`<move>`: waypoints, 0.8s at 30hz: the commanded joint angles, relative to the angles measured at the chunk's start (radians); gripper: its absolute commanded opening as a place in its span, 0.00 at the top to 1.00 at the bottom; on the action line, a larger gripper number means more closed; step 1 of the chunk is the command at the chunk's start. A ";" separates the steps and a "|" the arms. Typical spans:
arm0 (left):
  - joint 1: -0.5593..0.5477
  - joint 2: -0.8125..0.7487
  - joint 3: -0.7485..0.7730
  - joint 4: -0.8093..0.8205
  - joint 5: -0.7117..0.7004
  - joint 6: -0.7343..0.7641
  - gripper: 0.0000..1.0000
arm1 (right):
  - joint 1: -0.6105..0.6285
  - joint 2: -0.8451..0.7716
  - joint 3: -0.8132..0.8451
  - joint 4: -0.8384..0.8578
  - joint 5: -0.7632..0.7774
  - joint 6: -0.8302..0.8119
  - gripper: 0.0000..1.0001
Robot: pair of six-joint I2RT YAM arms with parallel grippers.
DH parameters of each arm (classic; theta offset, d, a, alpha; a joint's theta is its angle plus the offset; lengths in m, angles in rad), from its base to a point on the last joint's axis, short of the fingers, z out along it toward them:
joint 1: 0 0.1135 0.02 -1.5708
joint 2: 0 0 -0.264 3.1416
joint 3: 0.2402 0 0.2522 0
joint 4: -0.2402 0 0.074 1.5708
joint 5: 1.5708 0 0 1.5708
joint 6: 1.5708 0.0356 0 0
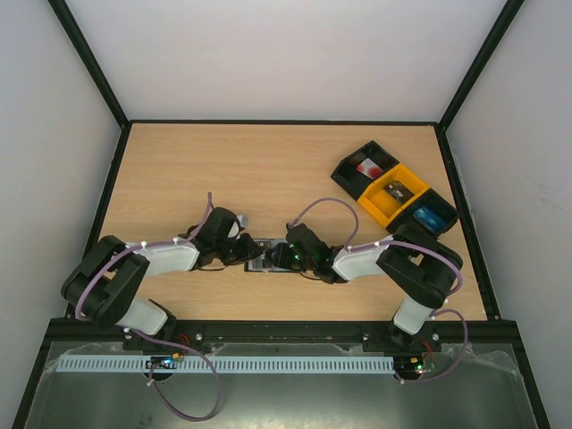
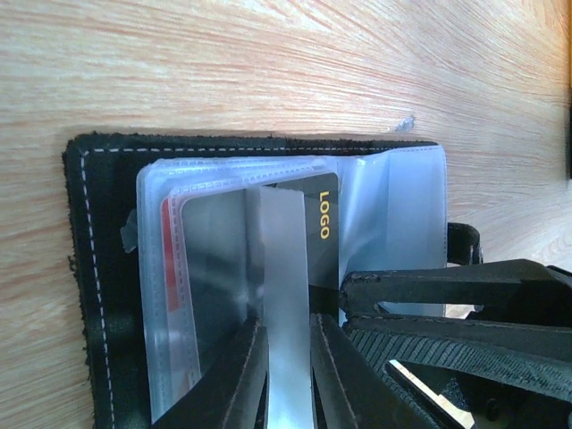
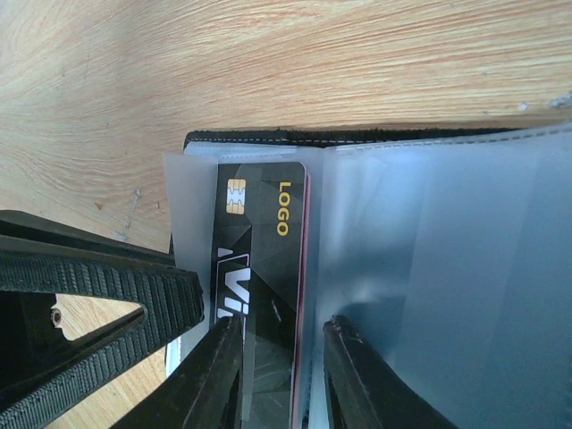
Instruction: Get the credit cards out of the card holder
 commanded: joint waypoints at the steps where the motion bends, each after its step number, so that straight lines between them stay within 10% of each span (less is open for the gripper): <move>1: -0.004 0.000 0.029 -0.039 -0.027 0.021 0.84 | 0.009 0.046 0.015 -0.022 0.003 -0.013 0.74; 24: -0.004 0.045 0.063 -0.016 0.012 0.040 0.85 | 0.009 -0.011 0.054 -0.083 0.018 -0.017 0.77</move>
